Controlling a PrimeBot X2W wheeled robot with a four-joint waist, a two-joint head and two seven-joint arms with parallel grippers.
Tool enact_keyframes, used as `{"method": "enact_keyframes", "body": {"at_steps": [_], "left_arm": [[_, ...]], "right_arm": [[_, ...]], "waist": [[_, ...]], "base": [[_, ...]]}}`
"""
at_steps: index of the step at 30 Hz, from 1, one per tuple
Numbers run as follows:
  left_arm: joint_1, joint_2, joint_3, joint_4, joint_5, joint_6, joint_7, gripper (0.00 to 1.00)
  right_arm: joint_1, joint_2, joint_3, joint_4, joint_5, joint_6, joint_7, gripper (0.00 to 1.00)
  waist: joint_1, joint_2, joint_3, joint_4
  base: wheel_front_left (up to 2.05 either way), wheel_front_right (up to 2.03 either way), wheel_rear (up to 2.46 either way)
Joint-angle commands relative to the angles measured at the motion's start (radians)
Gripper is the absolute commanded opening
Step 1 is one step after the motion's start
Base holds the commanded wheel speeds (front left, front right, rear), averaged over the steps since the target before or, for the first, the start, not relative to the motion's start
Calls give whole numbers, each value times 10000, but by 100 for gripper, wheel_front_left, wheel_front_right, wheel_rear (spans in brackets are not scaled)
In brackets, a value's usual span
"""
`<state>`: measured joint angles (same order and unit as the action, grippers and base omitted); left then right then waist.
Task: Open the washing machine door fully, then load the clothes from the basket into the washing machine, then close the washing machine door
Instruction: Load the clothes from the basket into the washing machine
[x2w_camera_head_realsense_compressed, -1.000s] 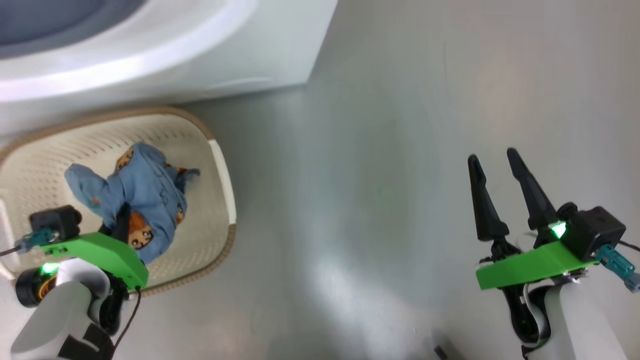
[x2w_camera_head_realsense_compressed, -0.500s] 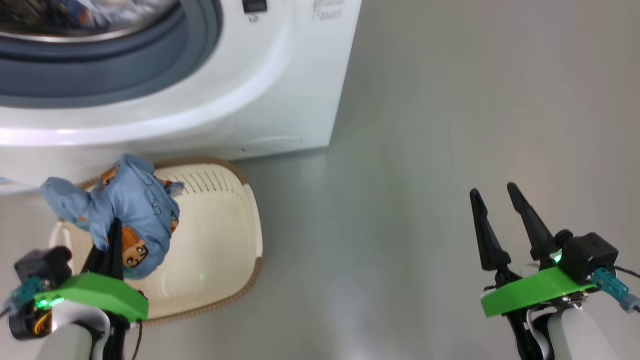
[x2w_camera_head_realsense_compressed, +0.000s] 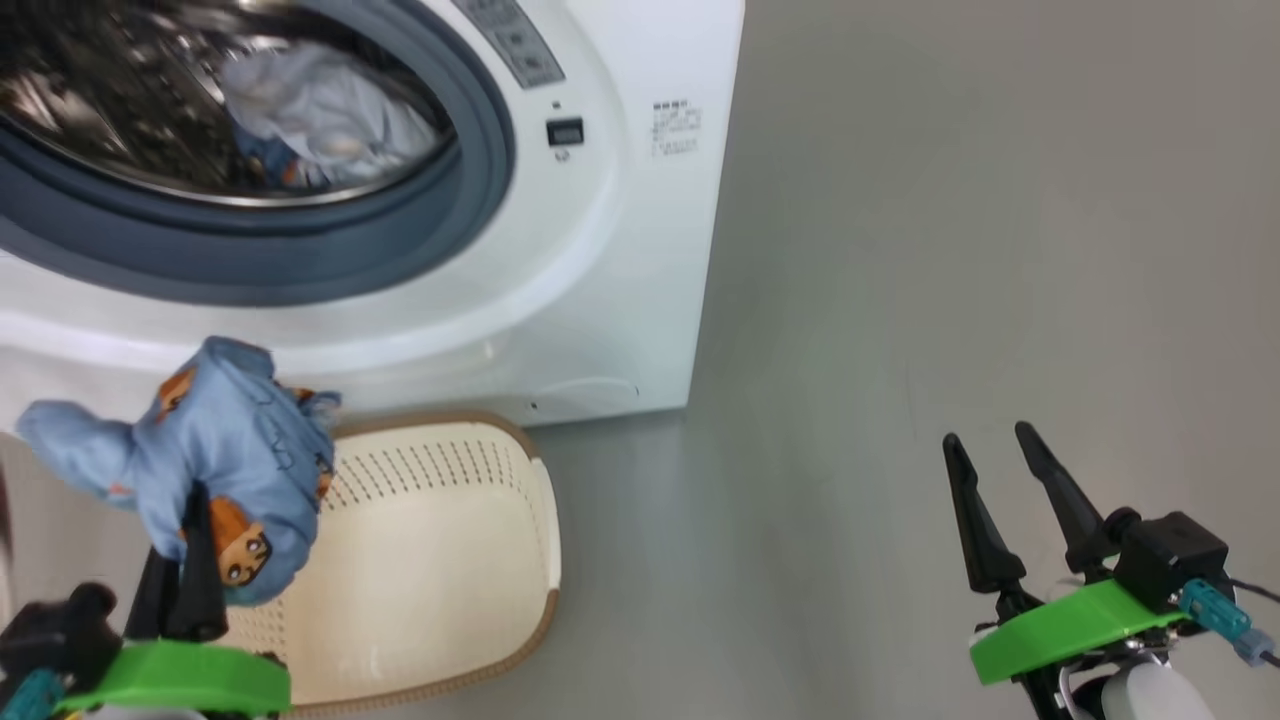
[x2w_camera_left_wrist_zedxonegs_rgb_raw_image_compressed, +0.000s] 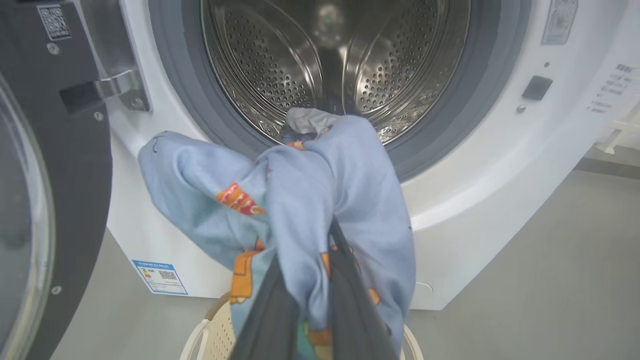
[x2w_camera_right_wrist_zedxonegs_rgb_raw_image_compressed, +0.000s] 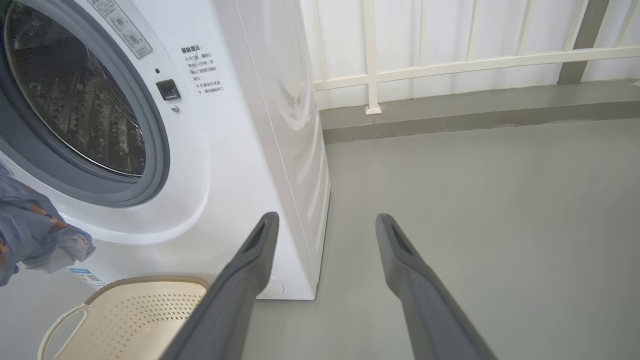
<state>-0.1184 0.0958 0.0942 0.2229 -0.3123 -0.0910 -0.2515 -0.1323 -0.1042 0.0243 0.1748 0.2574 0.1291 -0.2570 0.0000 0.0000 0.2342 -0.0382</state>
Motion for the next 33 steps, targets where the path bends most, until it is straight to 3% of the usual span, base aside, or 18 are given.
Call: {"method": "enact_keyframes", "body": {"at_steps": [1,16,33], "left_arm": [[105,127,447,-436,180,101,-102,0],[1785,-411,1082,-2704,1251,-10,-103,0],[2442,-454,739,-2964,1088,229,-103,0]], "right_arm": [[155,-96,257,-199,-26,16,-48,100],[769,-95,28,-319,-206,16,-48,100],[890,-164,143,-363,-238,16,-48,100]], "waist": [[0,0,-532,133],[0,0,-1604,116],[0,0,-1964,114]], "base": [[0,0,0],[0,0,0],[0,0,0]]}}
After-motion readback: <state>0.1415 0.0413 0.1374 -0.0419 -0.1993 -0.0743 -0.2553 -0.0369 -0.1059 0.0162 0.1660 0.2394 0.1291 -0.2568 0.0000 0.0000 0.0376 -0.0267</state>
